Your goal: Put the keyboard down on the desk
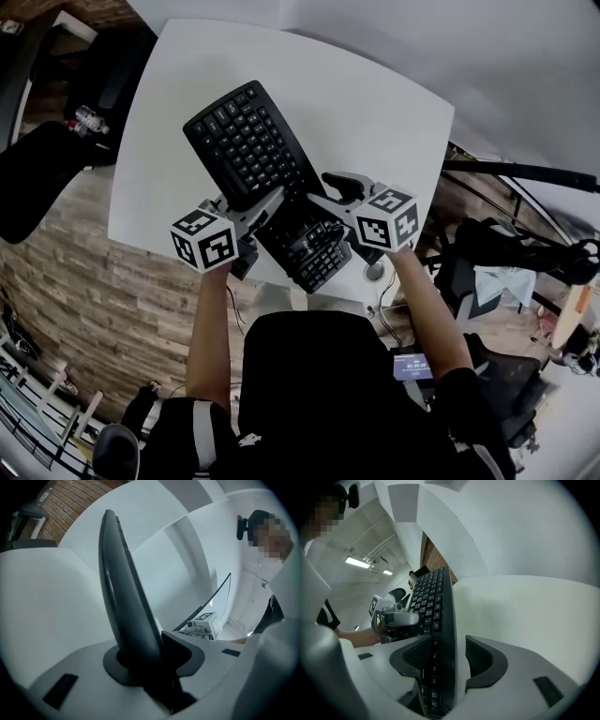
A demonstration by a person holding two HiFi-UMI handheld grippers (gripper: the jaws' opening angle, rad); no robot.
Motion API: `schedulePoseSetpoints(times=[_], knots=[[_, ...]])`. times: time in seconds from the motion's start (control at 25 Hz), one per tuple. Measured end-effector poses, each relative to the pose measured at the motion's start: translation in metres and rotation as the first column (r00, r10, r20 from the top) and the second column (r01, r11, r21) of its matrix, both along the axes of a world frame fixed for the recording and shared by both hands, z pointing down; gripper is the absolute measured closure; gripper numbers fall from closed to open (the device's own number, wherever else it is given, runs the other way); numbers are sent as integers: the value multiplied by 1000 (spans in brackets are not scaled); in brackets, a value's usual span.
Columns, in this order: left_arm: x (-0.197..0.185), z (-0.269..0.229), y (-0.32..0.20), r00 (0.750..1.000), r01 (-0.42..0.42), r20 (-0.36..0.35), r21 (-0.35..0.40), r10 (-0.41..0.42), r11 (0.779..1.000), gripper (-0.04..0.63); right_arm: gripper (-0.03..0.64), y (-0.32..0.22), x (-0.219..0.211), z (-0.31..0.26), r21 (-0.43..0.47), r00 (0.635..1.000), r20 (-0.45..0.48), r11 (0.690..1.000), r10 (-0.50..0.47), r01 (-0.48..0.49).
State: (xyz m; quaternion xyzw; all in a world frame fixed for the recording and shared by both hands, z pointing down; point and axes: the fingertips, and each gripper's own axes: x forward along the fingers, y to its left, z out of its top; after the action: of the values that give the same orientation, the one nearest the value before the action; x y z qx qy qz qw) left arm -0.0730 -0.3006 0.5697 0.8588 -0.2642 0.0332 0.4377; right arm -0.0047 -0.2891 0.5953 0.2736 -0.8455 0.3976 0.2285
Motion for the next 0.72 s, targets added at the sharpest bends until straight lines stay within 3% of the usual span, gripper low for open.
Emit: schedulePoseSetpoints(times=[0.32,0.4,0.72], knots=[[6,24,-8,995,-62,-73,3,62,998,469,380,-3,-1,23,-101,992,102,991,-73,83],[8,30,-9,993,-81,-88,-7,80,997,469,420,-2,-1,26,-122,989,119,987,-92,107],[12,32,-9,991,-89,-106,-33,85,995,468,425,2,4,26,-133,992,106,987,-73,87]])
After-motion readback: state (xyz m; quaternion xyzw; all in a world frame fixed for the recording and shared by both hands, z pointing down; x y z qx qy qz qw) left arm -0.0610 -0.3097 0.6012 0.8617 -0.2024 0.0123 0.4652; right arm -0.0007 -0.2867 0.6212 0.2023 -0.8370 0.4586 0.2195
